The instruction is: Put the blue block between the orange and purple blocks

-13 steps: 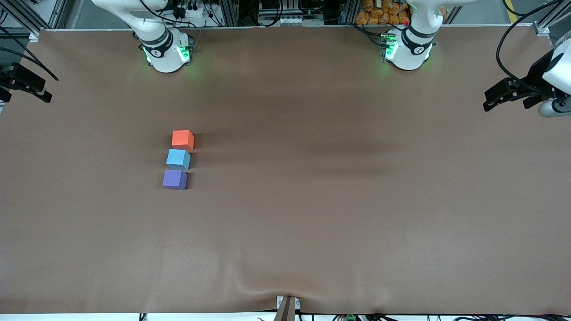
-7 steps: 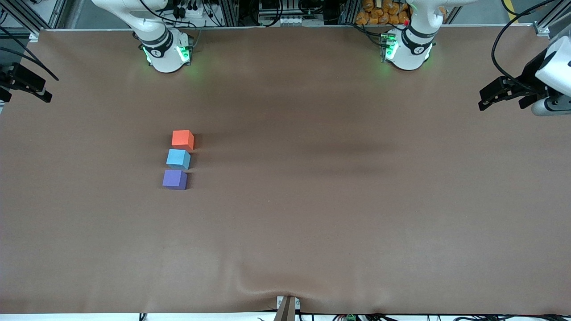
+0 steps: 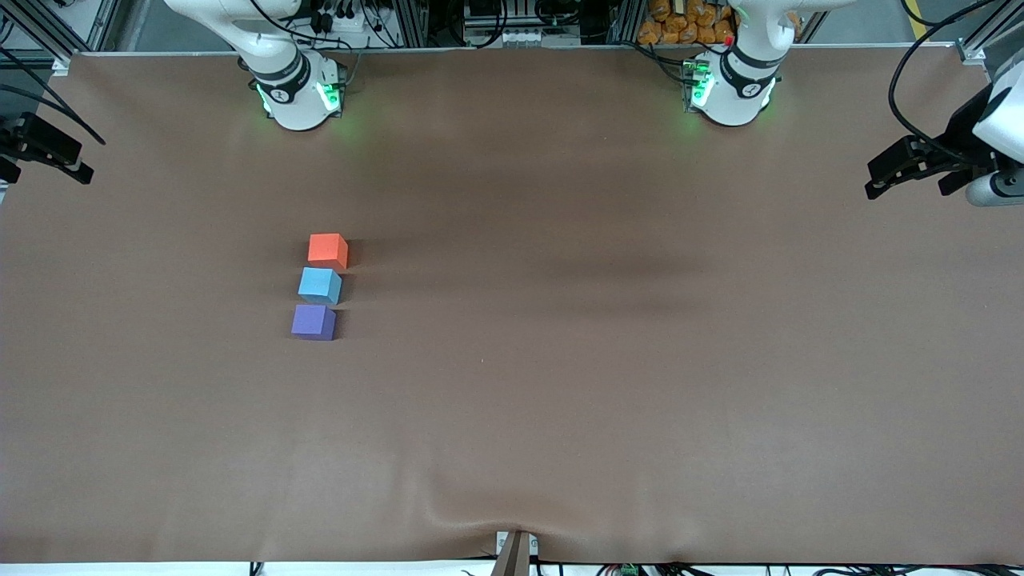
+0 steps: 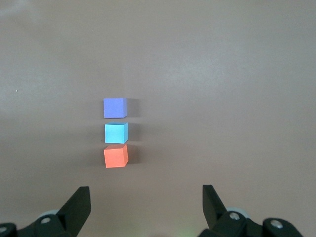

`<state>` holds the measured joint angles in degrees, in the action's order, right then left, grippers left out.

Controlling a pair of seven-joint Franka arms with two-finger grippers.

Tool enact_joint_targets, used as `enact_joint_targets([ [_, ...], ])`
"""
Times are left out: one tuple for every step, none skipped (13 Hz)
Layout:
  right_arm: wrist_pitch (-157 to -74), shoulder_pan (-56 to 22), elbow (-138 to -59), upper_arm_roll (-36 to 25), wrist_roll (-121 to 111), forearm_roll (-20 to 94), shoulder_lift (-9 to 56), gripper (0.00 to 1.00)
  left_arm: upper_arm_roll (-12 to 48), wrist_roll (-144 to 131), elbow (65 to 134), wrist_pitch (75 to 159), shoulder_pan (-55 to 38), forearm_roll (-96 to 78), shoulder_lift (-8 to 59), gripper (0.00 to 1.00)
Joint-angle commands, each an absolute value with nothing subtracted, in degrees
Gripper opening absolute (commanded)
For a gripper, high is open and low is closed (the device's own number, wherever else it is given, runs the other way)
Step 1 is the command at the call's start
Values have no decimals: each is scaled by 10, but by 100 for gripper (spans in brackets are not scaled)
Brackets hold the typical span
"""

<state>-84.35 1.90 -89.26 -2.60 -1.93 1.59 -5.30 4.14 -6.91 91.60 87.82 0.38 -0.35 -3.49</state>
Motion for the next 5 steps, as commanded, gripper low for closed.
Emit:
enact_joint_targets([
  [-838,24,-882,-23,-27,18,-48,100,44,-76,896,869,8,-3,-25,100],
  [-838,24,-882,-23,-27,18,-48,100,43,-77,896,868,6,-3,-25,100],
  [-838,25,-882,-23,-27,18,-48,100,44,-80,896,868,6,2,-25,100],
  [-838,25,-882,-23,-27,18,-48,100,44,-80,896,868,7,3,-25,100],
  [-838,25,-882,-23,-27,18,-48,100,44,-80,896,868,8,3,-25,100],
])
